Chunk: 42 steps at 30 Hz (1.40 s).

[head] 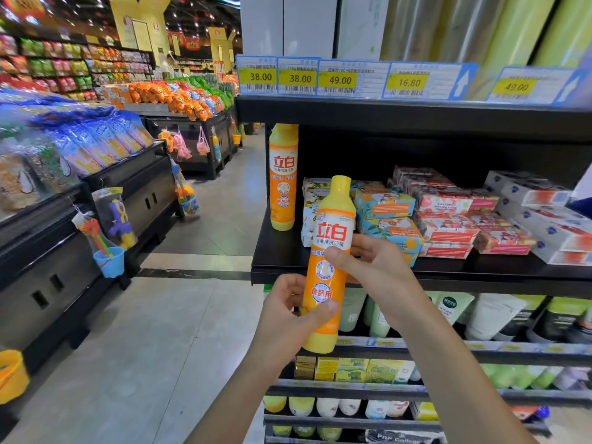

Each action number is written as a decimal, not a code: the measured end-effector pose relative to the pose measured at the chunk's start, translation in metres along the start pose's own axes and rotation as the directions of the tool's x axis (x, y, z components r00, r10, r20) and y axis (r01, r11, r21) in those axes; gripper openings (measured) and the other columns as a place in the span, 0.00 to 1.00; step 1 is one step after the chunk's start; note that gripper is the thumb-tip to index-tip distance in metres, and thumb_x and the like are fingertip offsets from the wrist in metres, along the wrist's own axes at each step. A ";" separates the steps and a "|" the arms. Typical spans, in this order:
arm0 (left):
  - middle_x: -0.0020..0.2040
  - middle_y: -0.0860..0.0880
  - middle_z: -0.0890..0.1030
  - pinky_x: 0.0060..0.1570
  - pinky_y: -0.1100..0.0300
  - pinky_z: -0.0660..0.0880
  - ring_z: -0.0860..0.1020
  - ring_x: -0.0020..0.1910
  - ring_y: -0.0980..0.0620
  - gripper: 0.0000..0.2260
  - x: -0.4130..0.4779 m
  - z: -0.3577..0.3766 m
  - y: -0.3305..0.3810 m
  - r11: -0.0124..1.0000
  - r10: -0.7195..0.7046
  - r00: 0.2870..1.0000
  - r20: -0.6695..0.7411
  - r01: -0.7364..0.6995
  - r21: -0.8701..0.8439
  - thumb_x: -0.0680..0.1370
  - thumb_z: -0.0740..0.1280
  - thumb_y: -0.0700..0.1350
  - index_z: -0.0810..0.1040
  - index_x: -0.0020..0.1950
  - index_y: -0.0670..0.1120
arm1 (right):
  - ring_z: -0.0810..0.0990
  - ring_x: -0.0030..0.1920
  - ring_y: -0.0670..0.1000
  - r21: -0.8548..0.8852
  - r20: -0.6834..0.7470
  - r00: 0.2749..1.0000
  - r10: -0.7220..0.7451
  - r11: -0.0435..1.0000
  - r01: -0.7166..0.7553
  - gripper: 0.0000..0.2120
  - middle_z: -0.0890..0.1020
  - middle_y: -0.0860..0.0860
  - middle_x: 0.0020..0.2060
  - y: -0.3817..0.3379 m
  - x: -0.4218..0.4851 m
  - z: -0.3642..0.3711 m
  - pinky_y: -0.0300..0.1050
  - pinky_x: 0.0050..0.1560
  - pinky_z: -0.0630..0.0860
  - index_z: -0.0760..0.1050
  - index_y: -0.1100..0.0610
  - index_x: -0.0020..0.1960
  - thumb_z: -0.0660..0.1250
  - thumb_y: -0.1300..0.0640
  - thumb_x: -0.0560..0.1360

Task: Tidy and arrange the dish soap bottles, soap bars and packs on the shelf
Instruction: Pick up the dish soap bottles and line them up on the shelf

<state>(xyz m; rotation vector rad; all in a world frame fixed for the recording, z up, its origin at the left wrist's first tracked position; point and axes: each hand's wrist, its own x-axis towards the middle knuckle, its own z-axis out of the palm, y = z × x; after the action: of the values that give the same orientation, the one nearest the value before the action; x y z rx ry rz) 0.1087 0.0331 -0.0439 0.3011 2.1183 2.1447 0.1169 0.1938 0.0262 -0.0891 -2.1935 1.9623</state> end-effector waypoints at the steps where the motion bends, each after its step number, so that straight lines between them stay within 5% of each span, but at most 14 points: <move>1: 0.54 0.56 0.83 0.46 0.64 0.80 0.82 0.52 0.60 0.28 0.001 -0.001 0.000 1.000 0.000 1.000 0.018 0.000 0.005 0.64 0.83 0.57 0.75 0.59 0.55 | 0.87 0.51 0.46 0.016 0.019 1.000 -0.002 1.000 0.001 0.17 0.88 0.47 0.49 0.000 -0.001 -0.002 0.42 0.50 0.83 0.82 0.52 0.59 0.77 0.51 0.72; 8: 0.59 0.55 0.85 0.51 0.63 0.80 0.83 0.59 0.56 0.23 0.011 -0.011 0.021 0.996 0.012 0.974 0.226 0.009 -0.092 0.73 0.75 0.52 0.77 0.67 0.52 | 0.86 0.56 0.48 0.099 0.064 0.998 -0.029 0.995 0.022 0.18 0.87 0.49 0.55 0.000 -0.001 -0.009 0.46 0.56 0.83 0.80 0.53 0.62 0.75 0.55 0.72; 14: 0.57 0.55 0.86 0.54 0.59 0.81 0.84 0.58 0.55 0.22 0.024 -0.008 0.029 0.998 0.055 0.968 0.243 -0.056 -0.003 0.70 0.76 0.50 0.79 0.63 0.53 | 0.84 0.59 0.45 0.084 0.108 0.989 -0.101 0.992 0.092 0.18 0.86 0.46 0.58 0.000 -0.003 -0.017 0.42 0.59 0.81 0.78 0.53 0.66 0.72 0.56 0.77; 19: 0.55 0.58 0.86 0.53 0.59 0.81 0.84 0.57 0.57 0.19 0.033 -0.002 0.037 0.992 0.105 0.969 0.221 -0.117 0.038 0.69 0.76 0.52 0.80 0.59 0.57 | 0.84 0.55 0.39 -0.074 -0.014 0.980 -0.201 0.977 0.199 0.12 0.87 0.41 0.52 0.007 -0.004 -0.037 0.35 0.56 0.79 0.81 0.51 0.61 0.72 0.56 0.78; 23: 0.53 0.58 0.87 0.47 0.63 0.81 0.84 0.54 0.58 0.15 0.048 -0.001 0.045 0.992 0.125 0.974 0.188 -0.129 0.010 0.73 0.76 0.44 0.80 0.57 0.56 | 0.82 0.57 0.42 -0.577 -0.072 0.948 -0.309 0.788 0.213 0.14 0.84 0.42 0.55 0.037 -0.002 -0.056 0.35 0.59 0.77 0.82 0.51 0.62 0.75 0.52 0.76; 26: 0.54 0.59 0.86 0.49 0.62 0.81 0.84 0.55 0.59 0.15 0.059 0.001 0.052 0.990 0.137 0.973 0.185 -0.141 0.010 0.74 0.76 0.43 0.80 0.57 0.57 | 0.78 0.63 0.50 -0.804 -0.022 0.939 -0.343 0.565 0.188 0.20 0.81 0.49 0.60 0.061 0.003 -0.063 0.47 0.60 0.77 0.80 0.53 0.67 0.75 0.50 0.76; 29: 0.56 0.57 0.86 0.55 0.58 0.81 0.83 0.57 0.58 0.16 0.071 0.006 0.057 0.987 0.153 0.974 0.165 -0.159 0.020 0.74 0.77 0.43 0.80 0.57 0.57 | 0.77 0.64 0.54 -0.876 -0.056 0.936 -0.346 0.466 0.120 0.22 0.80 0.51 0.61 0.080 0.008 -0.064 0.53 0.56 0.79 0.79 0.54 0.68 0.76 0.51 0.76; 34: 0.56 0.58 0.85 0.52 0.63 0.80 0.83 0.55 0.61 0.18 0.087 0.019 0.056 0.980 0.192 0.972 0.136 -0.196 0.023 0.75 0.77 0.41 0.79 0.60 0.55 | 0.82 0.52 0.60 -0.894 -0.114 0.871 -0.477 0.432 0.119 0.18 0.83 0.54 0.49 0.105 0.021 -0.063 0.56 0.41 0.83 0.85 0.61 0.56 0.83 0.58 0.68; 42: 0.58 0.62 0.81 0.48 0.72 0.77 0.80 0.55 0.69 0.21 0.100 0.032 0.046 0.948 0.282 0.948 0.151 -0.299 0.110 0.77 0.74 0.40 0.74 0.65 0.57 | 0.82 0.50 0.56 -0.887 -0.139 0.830 -0.541 0.440 0.139 0.17 0.82 0.51 0.47 0.111 0.023 -0.063 0.49 0.40 0.81 0.86 0.60 0.53 0.83 0.57 0.66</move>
<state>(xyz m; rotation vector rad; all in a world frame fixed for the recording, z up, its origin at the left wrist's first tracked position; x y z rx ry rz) 0.0213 0.0852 0.0086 0.7952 2.2603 2.0592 0.0964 0.2726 -0.0743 -0.1460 -2.3738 0.4085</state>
